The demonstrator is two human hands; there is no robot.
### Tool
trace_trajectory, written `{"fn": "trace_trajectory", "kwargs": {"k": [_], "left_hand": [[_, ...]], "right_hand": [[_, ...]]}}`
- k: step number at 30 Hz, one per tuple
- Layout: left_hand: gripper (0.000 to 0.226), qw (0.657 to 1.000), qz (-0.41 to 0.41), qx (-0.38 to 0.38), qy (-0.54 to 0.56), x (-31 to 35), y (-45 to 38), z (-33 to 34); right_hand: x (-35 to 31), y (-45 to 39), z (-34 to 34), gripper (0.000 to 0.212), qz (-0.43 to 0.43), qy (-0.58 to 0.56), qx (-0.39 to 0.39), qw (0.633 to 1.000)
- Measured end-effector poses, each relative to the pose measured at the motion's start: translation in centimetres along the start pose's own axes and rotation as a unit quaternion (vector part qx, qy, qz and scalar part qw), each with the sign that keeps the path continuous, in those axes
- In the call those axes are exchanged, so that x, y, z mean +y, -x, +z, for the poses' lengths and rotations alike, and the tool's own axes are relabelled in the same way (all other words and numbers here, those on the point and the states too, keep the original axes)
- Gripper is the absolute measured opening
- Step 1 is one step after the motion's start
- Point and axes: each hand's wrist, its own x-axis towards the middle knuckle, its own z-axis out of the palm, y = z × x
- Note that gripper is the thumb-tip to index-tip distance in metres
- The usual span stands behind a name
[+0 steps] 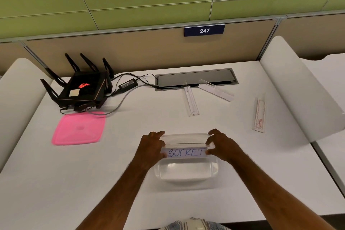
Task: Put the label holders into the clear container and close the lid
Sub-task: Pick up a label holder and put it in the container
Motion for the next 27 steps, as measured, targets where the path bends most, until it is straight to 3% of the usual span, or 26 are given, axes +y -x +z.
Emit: {"fn": "trace_trajectory", "kwargs": {"k": [5, 9, 27], "left_hand": [[0.049, 0.994, -0.011, -0.031, -0.101, 0.7, -0.8, 0.1], [0.049, 0.988, -0.031, -0.028, -0.146, 1.0, -1.0, 0.7], [0.036, 0.984, -0.067, -0.032, -0.165, 1.4, -1.7, 1.3]], "right_hand": [[-1.3, -1.0, 0.4, 0.044, 0.047, 0.009, 0.005, 0.999], [-2.1, -1.4, 0.8, 0.039, 0.045, 0.086, 0.006, 0.995], [-2.7, -2.6, 2.0, 0.038, 0.018, 0.212, 0.036, 0.977]]}}
